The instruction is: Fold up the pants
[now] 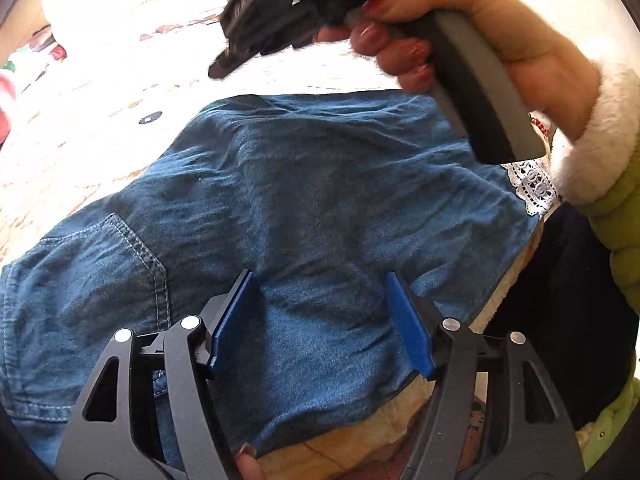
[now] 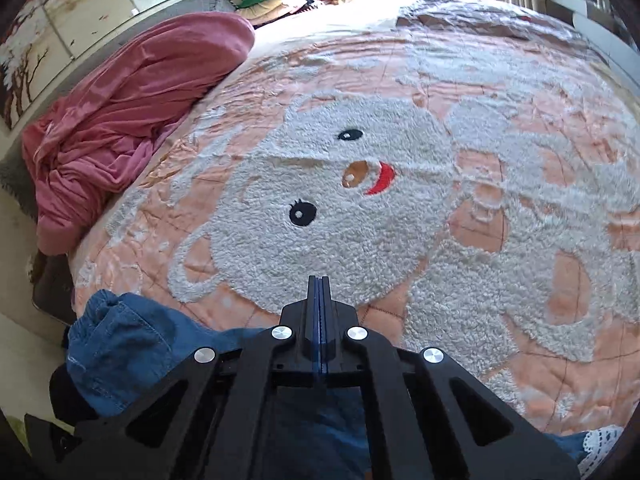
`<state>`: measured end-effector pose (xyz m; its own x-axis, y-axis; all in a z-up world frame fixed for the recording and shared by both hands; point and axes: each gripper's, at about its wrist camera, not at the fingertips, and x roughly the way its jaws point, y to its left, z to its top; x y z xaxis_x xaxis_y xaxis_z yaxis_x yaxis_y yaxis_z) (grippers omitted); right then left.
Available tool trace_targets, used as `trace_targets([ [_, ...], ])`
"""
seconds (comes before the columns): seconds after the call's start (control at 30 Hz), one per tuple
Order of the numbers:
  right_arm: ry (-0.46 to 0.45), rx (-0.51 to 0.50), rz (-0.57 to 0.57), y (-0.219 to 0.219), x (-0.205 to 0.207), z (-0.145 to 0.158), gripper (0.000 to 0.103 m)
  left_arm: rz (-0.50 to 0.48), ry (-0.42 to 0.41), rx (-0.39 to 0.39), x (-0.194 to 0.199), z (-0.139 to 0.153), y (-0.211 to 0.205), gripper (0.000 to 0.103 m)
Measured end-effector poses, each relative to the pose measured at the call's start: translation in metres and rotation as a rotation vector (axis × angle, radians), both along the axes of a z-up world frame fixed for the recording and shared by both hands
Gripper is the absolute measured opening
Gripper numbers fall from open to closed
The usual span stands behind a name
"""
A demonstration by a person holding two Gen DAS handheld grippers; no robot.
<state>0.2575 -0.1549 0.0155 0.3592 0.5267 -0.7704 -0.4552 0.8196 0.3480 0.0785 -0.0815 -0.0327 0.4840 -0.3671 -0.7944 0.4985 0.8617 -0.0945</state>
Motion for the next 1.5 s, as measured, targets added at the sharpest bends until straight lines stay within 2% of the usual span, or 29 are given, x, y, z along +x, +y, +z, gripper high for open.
trace_targets([
  [0.07,0.016,0.041,-0.008,-0.014,0.002,0.004,0.003,0.000,-0.002,-0.008,0.000,0.001,-0.003,0.059],
  [0.1,-0.011,0.047,-0.009,-0.025,-0.002,0.014,0.012,0.000,-0.004,-0.019,-0.001,0.003,-0.001,0.059],
  [0.13,-0.041,0.055,-0.015,-0.037,-0.007,0.025,0.030,0.003,-0.010,-0.034,-0.001,0.007,0.002,0.060],
  [0.2,-0.080,0.095,-0.022,-0.062,-0.017,0.044,0.052,0.001,-0.029,-0.094,0.000,0.020,0.009,0.062],
  [0.3,-0.145,0.129,-0.104,-0.121,-0.038,0.072,0.054,0.028,-0.062,-0.140,0.014,0.046,0.009,0.067],
  [0.4,-0.169,0.115,-0.208,-0.171,-0.052,0.073,0.062,0.077,-0.073,-0.103,0.046,0.068,0.013,0.070],
  [0.47,-0.120,0.093,-0.304,-0.205,-0.056,0.059,0.062,0.128,-0.035,-0.080,0.081,0.070,0.018,0.070],
  [0.57,-0.021,0.090,-0.404,-0.242,-0.058,0.027,0.062,0.211,0.061,-0.115,0.131,0.053,0.032,0.069],
  [0.67,0.047,0.072,-0.458,-0.257,-0.060,-0.002,0.062,0.246,0.113,-0.125,0.145,0.032,0.036,0.061],
  [0.73,0.074,0.057,-0.436,-0.254,-0.059,-0.015,0.059,0.221,0.134,-0.141,0.144,0.022,0.036,0.057],
  [0.8,0.066,0.032,-0.394,-0.240,-0.061,-0.021,0.059,0.190,0.145,-0.125,0.144,0.014,0.029,0.053],
  [0.9,0.053,-0.055,-0.348,-0.222,-0.065,-0.029,0.047,0.143,0.148,-0.099,0.140,0.005,0.020,0.051],
  [0.93,0.037,-0.091,-0.329,-0.215,-0.067,-0.031,0.040,0.135,0.142,-0.083,0.139,0.003,0.016,0.051],
  [1.0,0.012,-0.096,-0.271,-0.204,-0.074,-0.030,0.034,0.131,0.128,-0.054,0.141,-0.002,0.010,0.049],
  [1.1,-0.049,-0.145,-0.224,-0.192,-0.080,-0.023,0.035,0.136,0.119,-0.053,0.141,-0.003,0.011,0.049],
  [1.17,-0.045,-0.158,-0.238,-0.196,-0.077,-0.026,0.037,0.136,0.114,-0.049,0.140,-0.002,0.012,0.049],
  [1.27,-0.027,-0.154,-0.270,-0.206,-0.070,-0.031,0.047,0.134,0.108,-0.038,0.138,-0.002,0.012,0.049],
  [1.3,-0.025,-0.162,-0.280,-0.208,-0.069,-0.033,0.057,0.133,0.107,-0.034,0.138,-0.002,0.012,0.049],
  [1.33,-0.026,-0.178,-0.291,-0.209,-0.067,-0.035,0.063,0.133,0.109,-0.034,0.138,-0.003,0.012,0.049],
  [1.47,0.008,-0.138,-0.295,-0.210,-0.065,-0.045,0.061,0.137,0.109,-0.034,0.139,-0.004,0.010,0.049],
  [1.5,0.002,-0.143,-0.287,-0.207,-0.066,-0.044,0.055,0.136,0.107,-0.028,0.139,-0.004,0.010,0.049],
])
